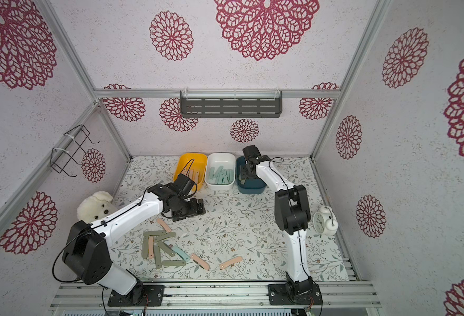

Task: Place the fruit knives into the storage box by color
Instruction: Pick up the fruit knife from the center of the board.

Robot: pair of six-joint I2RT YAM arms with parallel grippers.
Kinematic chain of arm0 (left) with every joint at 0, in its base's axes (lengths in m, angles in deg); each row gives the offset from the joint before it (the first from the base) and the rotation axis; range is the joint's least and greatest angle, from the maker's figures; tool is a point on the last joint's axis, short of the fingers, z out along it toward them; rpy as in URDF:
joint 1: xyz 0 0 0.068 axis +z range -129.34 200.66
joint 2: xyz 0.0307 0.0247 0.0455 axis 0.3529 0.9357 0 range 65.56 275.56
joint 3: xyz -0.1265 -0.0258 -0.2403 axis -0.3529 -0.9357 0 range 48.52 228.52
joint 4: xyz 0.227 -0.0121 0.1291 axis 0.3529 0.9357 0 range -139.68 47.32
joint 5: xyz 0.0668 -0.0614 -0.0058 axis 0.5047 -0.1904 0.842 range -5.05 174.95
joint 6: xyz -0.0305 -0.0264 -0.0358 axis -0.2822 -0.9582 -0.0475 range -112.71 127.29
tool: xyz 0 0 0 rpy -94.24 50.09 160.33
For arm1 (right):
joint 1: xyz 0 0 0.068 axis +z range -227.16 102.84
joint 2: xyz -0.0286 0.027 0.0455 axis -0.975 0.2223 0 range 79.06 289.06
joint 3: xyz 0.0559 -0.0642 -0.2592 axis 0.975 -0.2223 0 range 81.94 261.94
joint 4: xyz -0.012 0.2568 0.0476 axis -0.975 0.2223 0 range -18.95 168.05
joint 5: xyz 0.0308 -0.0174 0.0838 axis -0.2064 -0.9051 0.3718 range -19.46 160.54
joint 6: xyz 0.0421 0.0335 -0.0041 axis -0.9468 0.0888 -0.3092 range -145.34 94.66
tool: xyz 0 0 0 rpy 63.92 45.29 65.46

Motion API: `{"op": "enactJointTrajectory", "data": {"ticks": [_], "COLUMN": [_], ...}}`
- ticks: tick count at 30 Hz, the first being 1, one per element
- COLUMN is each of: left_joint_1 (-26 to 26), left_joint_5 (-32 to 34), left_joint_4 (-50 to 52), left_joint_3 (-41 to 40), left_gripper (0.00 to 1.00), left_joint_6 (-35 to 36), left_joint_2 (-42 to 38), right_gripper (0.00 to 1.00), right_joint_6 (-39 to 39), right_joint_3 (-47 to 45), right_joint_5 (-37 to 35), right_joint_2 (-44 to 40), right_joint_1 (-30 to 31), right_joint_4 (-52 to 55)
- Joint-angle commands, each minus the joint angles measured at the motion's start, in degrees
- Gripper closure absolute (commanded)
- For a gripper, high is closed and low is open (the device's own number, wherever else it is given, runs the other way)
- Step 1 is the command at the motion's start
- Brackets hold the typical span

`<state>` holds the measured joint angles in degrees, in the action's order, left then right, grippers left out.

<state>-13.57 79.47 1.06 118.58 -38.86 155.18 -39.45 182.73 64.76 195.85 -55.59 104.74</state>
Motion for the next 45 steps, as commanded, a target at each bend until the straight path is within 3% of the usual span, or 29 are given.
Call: {"op": "enactJointTrajectory", "data": {"ticks": [1, 7, 11, 16, 21, 25, 28, 38, 45], "left_joint_1": [-4.5, -14.8, -20.2, -22.7, -22.7, -22.8, -22.7, -23.2, -21.7], "left_joint_5": [1.0, 1.5, 1.5, -0.1, -1.5, -2.3, -2.2, -0.8, 0.3], "left_joint_4": [5.1, 8.9, 8.5, 2.0, -4.4, -4.7, -5.0, -3.9, -4.4], "left_joint_3": [-1.5, -6.5, -9.7, -14.4, -16.0, -14.1, -15.7, -20.8, -17.9], "left_gripper": [0.03, 0.03, 0.00, 0.04, 0.09, 0.19, 0.28, 0.34, 0.44], "left_joint_6": [-3.6, -13.3, -19.1, -22.7, -22.4, -20.5, -21.2, -23.8, -19.0], "left_joint_2": [-3.3, -6.9, -8.1, -6.8, -3.1, 2.4, 1.4, -3.1, 2.5], "right_gripper": [0.33, 0.01, 0.01, 0.01, 0.01, 0.01, 0.01, 0.01, 0.01], "right_joint_6": [-0.9, -2.8, -3.7, -2.8, -1.2, -0.9, -1.3, -1.3, -1.3], "right_joint_3": [-11.6, -36.0, -42.9, -44.0, -41.9, -43.4, -44.8, -42.7, -41.1], "right_joint_5": [0.1, 1.8, 2.9, 3.0, 3.0, 2.9, 3.7, 4.7, 5.0], "right_joint_2": [-11.6, -29.6, -35.3, -37.6, -38.9, -39.7, -39.5, -35.9, -33.7], "right_joint_1": [1.7, 4.0, 5.7, 6.4, 6.1, 5.3, 5.2, 5.1, 5.2], "right_joint_4": [-6.2, -11.1, -11.7, -11.3, -8.7, -8.9, -9.7, -10.3, -10.0]}}
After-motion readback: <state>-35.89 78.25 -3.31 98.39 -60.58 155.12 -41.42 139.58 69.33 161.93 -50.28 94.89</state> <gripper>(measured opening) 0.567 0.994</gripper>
